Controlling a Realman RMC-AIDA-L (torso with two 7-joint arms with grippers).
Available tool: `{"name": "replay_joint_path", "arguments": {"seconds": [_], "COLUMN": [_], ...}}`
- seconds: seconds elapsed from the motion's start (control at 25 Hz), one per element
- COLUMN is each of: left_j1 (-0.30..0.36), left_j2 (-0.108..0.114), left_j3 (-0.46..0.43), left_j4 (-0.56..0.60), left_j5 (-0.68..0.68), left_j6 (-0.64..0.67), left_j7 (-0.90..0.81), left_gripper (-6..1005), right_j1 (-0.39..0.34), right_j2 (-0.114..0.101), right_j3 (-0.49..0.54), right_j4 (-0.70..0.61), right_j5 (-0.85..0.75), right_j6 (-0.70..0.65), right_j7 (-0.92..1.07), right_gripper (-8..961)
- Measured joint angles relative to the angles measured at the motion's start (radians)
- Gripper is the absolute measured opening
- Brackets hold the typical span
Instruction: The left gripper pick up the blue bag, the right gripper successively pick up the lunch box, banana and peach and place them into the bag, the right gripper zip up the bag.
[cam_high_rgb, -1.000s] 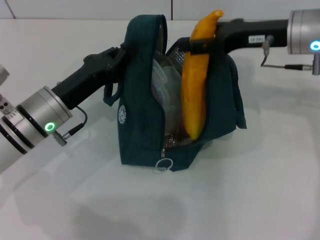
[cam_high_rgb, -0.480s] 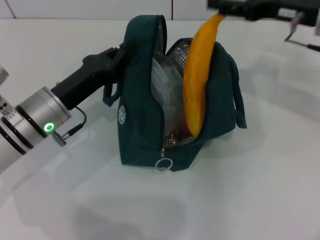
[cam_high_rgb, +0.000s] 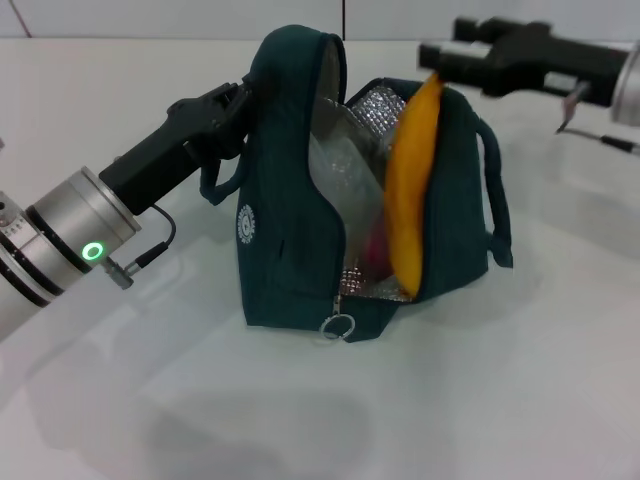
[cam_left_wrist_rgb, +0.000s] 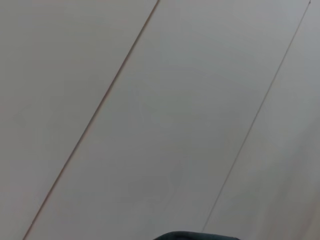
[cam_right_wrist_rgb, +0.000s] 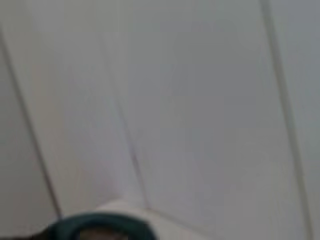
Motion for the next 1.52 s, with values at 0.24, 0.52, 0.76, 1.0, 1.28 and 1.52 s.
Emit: {"name": "replay_joint_path", "arguments": {"seconds": [0.24,0.52,0.76,1.0,1.28,1.52], "left_j1": [-0.002,0.002,0.010,0.018,0.020,0.026], "left_j2": [-0.001,0.000,0.000,-0.003,-0.005,-0.007], "left_j3": [0.000,-0.001,-0.005,-0.006,-0.004,-0.007], "left_j4": [0.000,0.000,0.000,-0.007,-0.011,-0.012], "left_j5": [0.001,0.001,-0.002,-0.006,-0.007,-0.008], "left_j6": [-0.004,-0.010,-0.011,-0.017,-0.024,-0.024], "left_j7": [0.005,0.006,0.029,0.082,0.113,0.116], "left_gripper": [35,36,36,36,36,36], "right_j1": [0.007,-0.065,-0.154,-0.197,-0.231,-0.227], "right_j2": [0.008,-0.003,-0.042,-0.086,-0.032,-0.039], "right_j3": [-0.156,-0.137,0.063,0.255,0.284,0.289], "right_j4": [0.021,-0.007,-0.013,0.066,0.106,0.104], "right_j5": [0.101,0.303,0.310,0.313,0.282,0.260], "right_j6": [0.004,-0.051,-0.352,-0.689,-0.686,-0.690], "right_j7": [-0.051,-0.144,-0.178,-0.186,-0.299,-0.304], "right_gripper": [697,692,691,692,692,691]}}
